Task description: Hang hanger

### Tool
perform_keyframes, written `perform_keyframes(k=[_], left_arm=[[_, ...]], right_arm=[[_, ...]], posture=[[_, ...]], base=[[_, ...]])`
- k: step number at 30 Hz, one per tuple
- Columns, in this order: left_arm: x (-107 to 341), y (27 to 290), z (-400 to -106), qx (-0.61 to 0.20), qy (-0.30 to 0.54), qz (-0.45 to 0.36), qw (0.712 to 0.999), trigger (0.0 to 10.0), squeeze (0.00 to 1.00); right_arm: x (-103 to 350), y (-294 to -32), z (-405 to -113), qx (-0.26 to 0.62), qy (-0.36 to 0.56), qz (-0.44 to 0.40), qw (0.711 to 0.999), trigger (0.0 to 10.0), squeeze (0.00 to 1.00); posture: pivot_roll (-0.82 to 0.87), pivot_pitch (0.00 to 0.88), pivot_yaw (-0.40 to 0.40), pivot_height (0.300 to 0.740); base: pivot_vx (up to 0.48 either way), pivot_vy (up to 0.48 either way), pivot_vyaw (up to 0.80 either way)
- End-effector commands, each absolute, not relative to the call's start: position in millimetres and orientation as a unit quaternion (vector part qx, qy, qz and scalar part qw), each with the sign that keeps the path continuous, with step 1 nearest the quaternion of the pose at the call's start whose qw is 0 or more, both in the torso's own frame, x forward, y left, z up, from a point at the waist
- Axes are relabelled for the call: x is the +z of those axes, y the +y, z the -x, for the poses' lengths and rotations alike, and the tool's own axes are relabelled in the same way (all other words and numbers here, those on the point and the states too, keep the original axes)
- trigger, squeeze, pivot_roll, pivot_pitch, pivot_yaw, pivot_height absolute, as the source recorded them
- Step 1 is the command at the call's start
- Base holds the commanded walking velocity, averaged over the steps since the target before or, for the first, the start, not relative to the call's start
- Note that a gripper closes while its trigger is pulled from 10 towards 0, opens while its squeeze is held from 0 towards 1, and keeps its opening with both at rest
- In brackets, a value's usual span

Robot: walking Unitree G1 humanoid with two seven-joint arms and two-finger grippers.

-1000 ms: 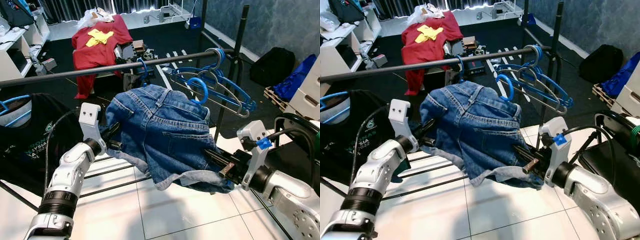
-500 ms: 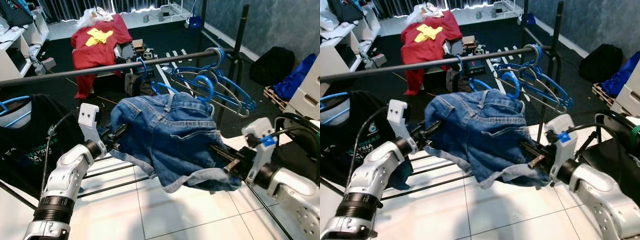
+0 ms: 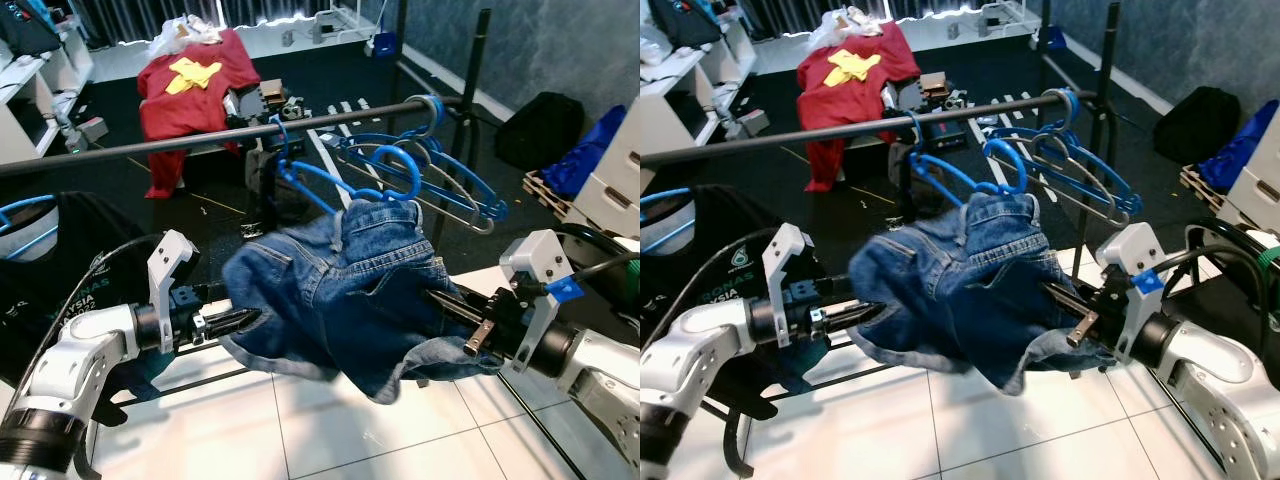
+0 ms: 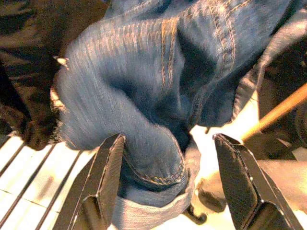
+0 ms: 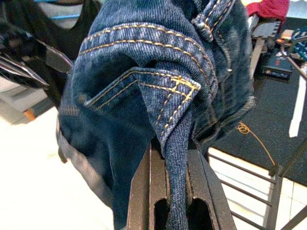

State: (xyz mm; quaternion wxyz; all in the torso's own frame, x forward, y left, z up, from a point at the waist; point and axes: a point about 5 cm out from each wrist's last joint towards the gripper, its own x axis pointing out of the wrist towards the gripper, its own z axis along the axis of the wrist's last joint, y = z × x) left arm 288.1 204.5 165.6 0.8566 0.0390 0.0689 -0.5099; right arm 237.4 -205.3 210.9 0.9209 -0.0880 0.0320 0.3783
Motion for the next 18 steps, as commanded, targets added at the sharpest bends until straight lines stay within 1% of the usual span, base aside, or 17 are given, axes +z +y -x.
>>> perform_keyframes(k=[1,3,6,7,8,9,10,12,14,15,16,17,18], left_arm=[[168,206,-285,-0.519,0.071,-0.04,0.851,10.0,0.0],[171,207,-283,-0.524,0.071,-0.04,0.848,10.0,0.0],[164,210,-279,-0.533,0.102,-0.066,0.837,10.0,0.0],[162,211,-281,-0.525,0.102,-0.08,0.841,10.0,0.0],[162,211,-281,-0.525,0.102,-0.08,0.841,10.0,0.0],[165,212,-286,-0.51,0.085,-0.09,0.851,10.0,0.0],[165,212,-286,-0.51,0.085,-0.09,0.851,10.0,0.0],[183,214,-298,-0.477,0.028,-0.09,0.874,10.0,0.0],[183,214,-298,-0.477,0.028,-0.09,0.874,10.0,0.0],[198,217,-304,-0.459,-0.008,-0.089,0.884,10.0,0.0],[198,217,-304,-0.459,-0.008,-0.089,0.884,10.0,0.0],[223,217,-311,-0.445,-0.065,-0.083,0.889,10.0,0.0],[223,217,-311,-0.445,-0.065,-0.083,0.889,10.0,0.0]], right_arm=[[217,-197,-233,0.401,0.009,0.101,0.91,10.0,0.0],[217,-197,-232,0.405,0.009,0.102,0.909,10.0,0.0],[221,-196,-231,0.419,-0.004,0.089,0.903,10.0,0.0],[226,-195,-228,0.434,-0.013,0.076,0.897,10.0,0.0],[226,-195,-228,0.434,-0.013,0.076,0.897,10.0,0.0],[230,-195,-223,0.457,-0.016,0.063,0.887,10.0,0.0],[230,-195,-223,0.457,-0.016,0.063,0.887,10.0,0.0],[232,-199,-214,0.493,0.0,0.059,0.868,10.0,0.0],[232,-199,-214,0.493,0.0,0.059,0.868,10.0,0.0],[233,-203,-210,0.507,0.012,0.063,0.86,10.0,0.0],[233,-203,-210,0.507,0.012,0.063,0.86,10.0,0.0],[237,-206,-206,0.529,0.024,0.065,0.846,10.0,0.0],[237,-206,-206,0.529,0.024,0.065,0.846,10.0,0.0]], posture=[[-0.11,0.099,0.083,0.74],[-0.11,0.099,0.083,0.74],[-0.11,0.099,0.084,0.74],[-0.11,0.099,0.083,0.74],[-0.11,0.099,0.083,0.74],[-0.11,0.099,0.083,0.74],[-0.11,0.099,0.083,0.74],[-0.11,0.096,0.081,0.74],[-0.11,0.096,0.081,0.74],[-0.11,0.095,0.08,0.74],[-0.11,0.095,0.08,0.74],[-0.11,0.094,0.081,0.74],[-0.11,0.094,0.081,0.74]], base=[[0.0,0.0,0.0],[0.0,0.0,0.0],[0.0,0.0,0.0],[0.0,0.0,0.0],[0.0,0.0,0.0],[0.0,0.0,0.0],[0.0,0.0,0.0],[0.0,0.0,0.0],[0.0,0.0,0.0],[0.0,0.0,0.0],[0.0,0.0,0.0],[0.0,0.0,0.0],[0.0,0.0,0.0]])
